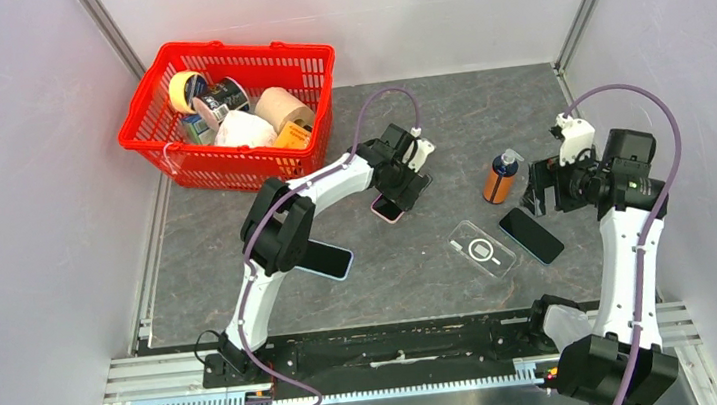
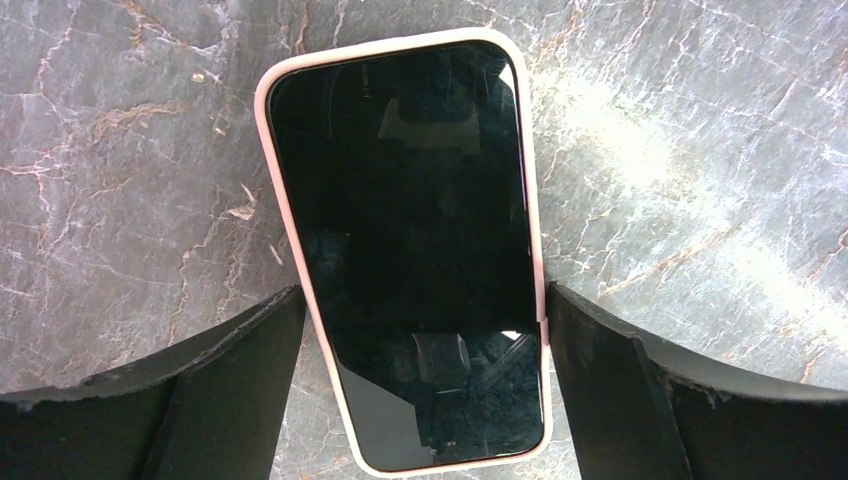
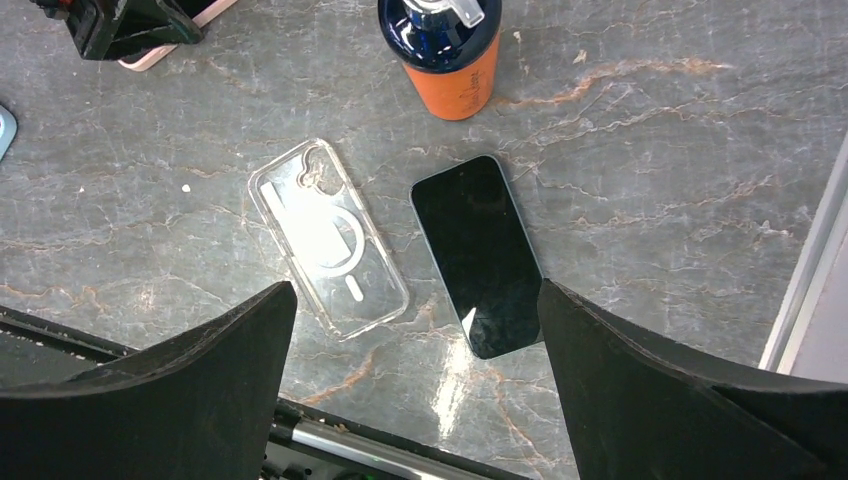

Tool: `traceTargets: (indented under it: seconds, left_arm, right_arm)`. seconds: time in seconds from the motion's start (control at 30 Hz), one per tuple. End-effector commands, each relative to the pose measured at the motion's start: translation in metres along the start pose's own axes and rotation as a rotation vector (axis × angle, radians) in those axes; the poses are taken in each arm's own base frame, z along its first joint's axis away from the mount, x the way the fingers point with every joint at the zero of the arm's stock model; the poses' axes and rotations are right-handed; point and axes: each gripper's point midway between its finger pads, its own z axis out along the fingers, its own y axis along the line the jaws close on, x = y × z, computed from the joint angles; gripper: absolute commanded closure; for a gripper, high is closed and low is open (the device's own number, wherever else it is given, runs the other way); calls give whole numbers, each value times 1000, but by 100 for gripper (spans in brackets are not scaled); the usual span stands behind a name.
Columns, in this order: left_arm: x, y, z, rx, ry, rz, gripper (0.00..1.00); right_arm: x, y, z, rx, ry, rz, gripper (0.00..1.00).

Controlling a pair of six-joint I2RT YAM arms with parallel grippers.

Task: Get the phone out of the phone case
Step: Pick up the phone at the center of the board.

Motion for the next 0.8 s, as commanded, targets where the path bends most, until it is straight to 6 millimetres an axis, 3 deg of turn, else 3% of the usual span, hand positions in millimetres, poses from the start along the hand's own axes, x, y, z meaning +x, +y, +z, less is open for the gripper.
traceTargets:
  seconds: [0.0, 0.07, 0.33, 0.77]
  left_arm:
    - [25, -5, 20, 27, 78, -27, 10]
    - [28, -6, 20, 32, 84, -29, 21]
    - [28, -2, 8, 17, 66, 25, 95]
    - [21, -5, -20, 29, -4, 92, 98]
  right_arm:
    - [1, 6, 1, -25, -7, 11, 3]
    - [1, 7, 0, -26, -8, 12, 3]
    - [-3, 13, -6, -37, -31, -5, 3]
    - [-14, 25, -8, -116, -57, 9, 3]
